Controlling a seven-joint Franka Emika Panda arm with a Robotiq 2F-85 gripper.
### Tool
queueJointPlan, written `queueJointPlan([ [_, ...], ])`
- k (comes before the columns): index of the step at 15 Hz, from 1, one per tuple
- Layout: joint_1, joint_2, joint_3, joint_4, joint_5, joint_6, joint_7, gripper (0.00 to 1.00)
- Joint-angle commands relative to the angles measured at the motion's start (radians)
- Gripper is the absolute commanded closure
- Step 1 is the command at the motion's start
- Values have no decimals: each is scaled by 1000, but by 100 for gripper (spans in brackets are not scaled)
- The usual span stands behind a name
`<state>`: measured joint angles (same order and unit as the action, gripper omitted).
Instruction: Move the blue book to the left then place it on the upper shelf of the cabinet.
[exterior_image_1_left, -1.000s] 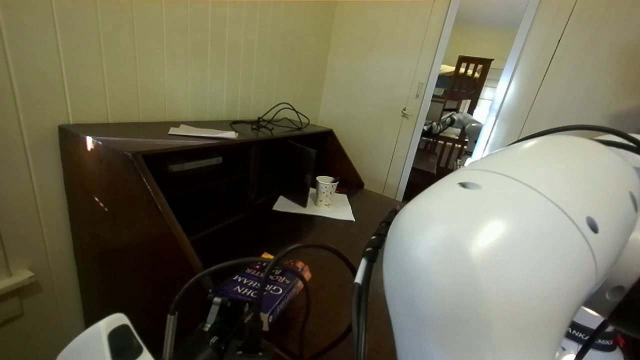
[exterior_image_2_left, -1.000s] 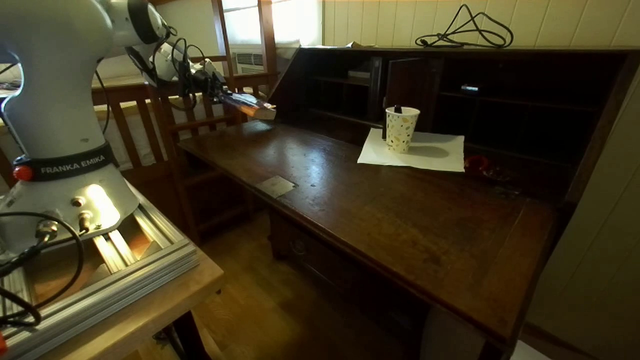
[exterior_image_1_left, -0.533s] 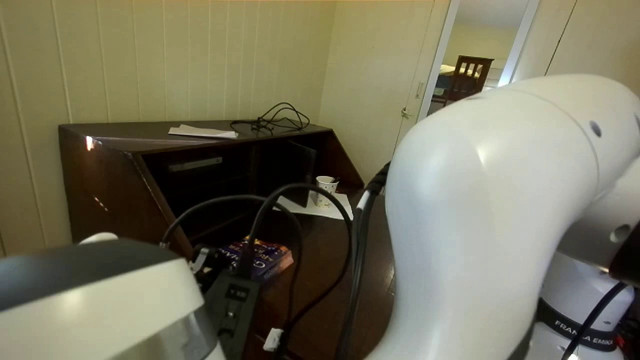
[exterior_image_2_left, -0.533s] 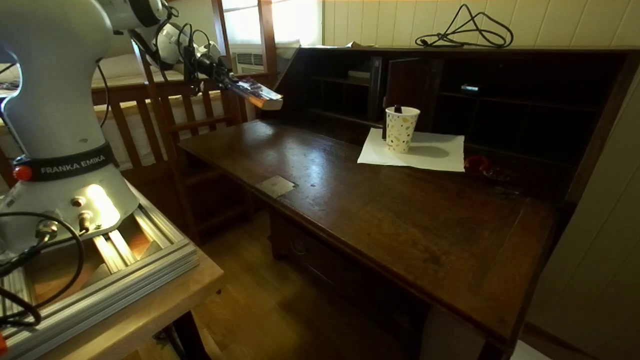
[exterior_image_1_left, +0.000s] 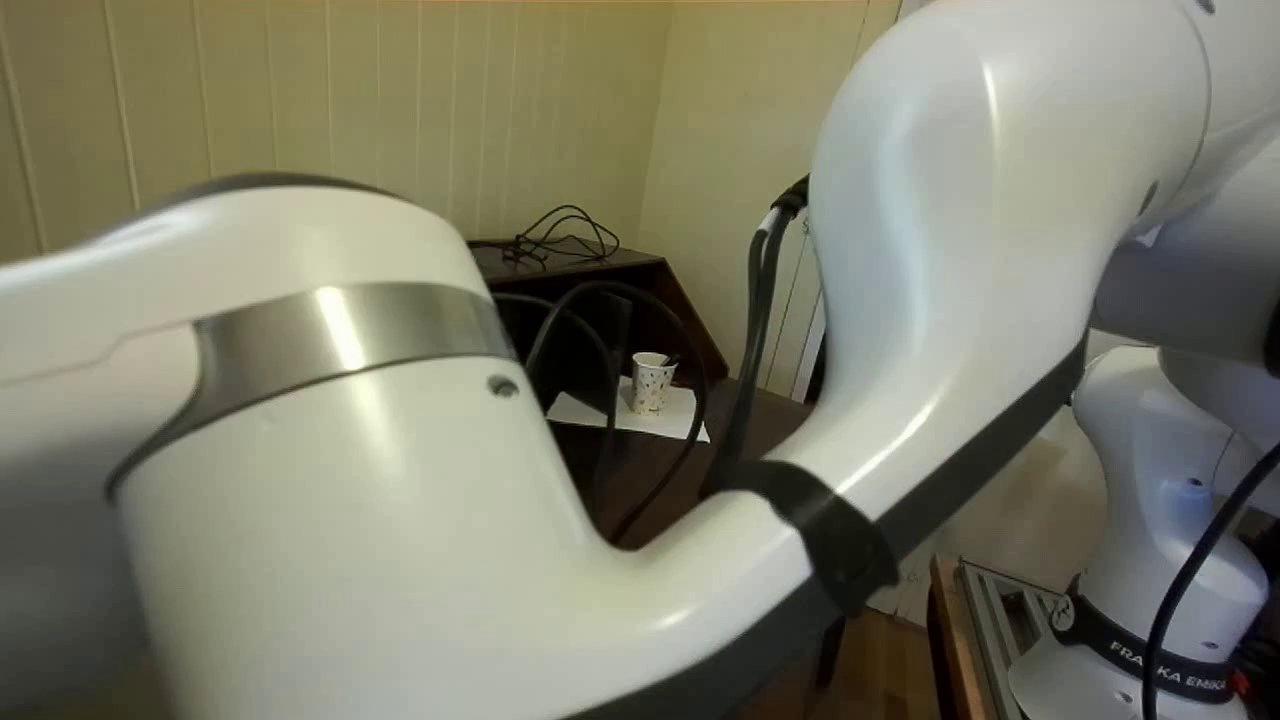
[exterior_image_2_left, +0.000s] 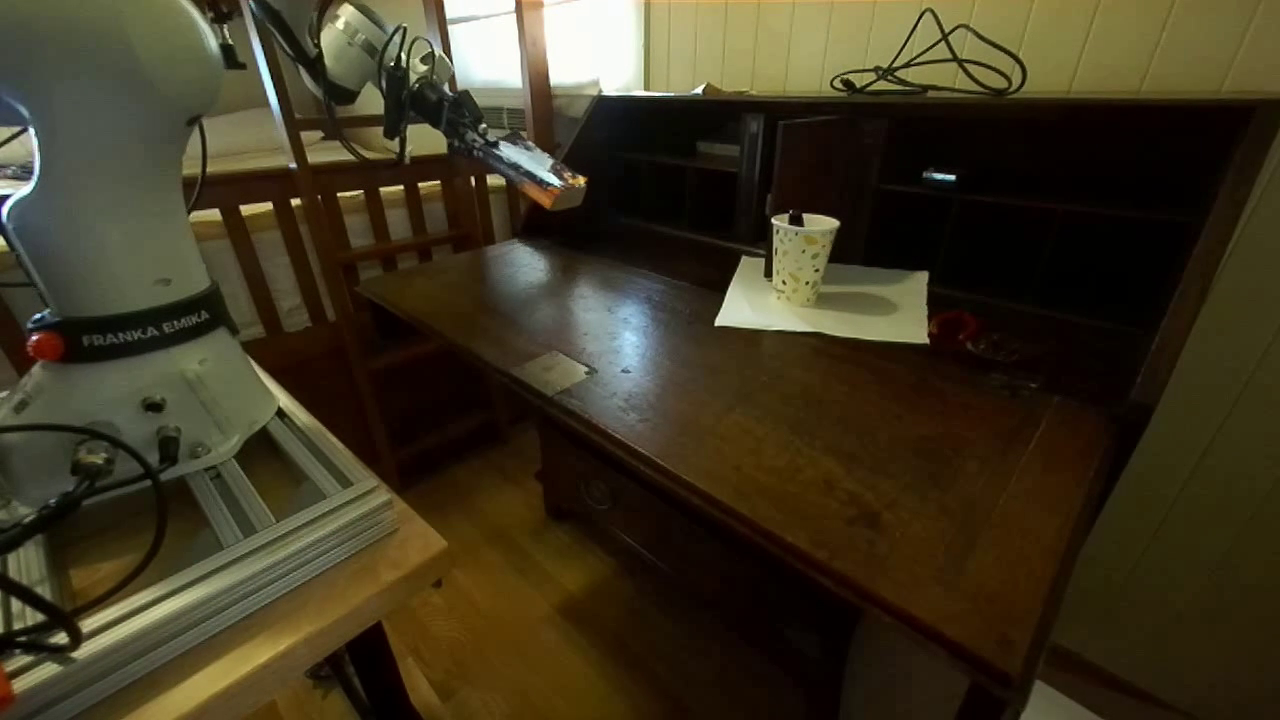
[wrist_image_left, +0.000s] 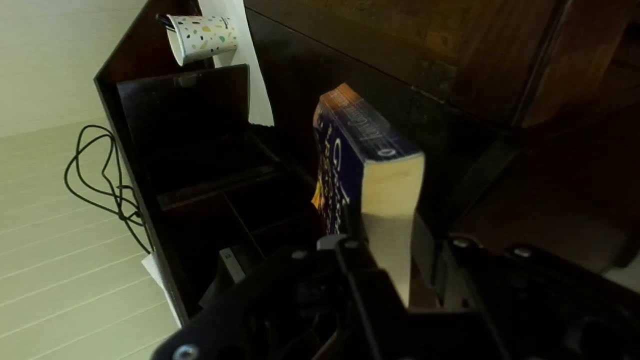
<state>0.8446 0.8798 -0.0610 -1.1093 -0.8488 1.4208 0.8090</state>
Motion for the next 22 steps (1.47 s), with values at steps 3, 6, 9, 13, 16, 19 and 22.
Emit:
queueJointPlan([
  [3, 22, -253, 0, -318, -20, 15, 116, 93],
  [6, 40, -352, -3, -436, -24, -1, 175, 93],
  [9, -22, -412, 82, -508, -64, 79, 211, 93],
  [13, -49, -370, 119, -445, -46, 40, 194, 72],
  [16, -78, -398, 126, -479, -41, 28, 198, 93],
  [19, -123, -456, 134, -526, -30, -29, 236, 93],
  [22, -175, -533, 151, -577, -14, -102, 290, 93],
])
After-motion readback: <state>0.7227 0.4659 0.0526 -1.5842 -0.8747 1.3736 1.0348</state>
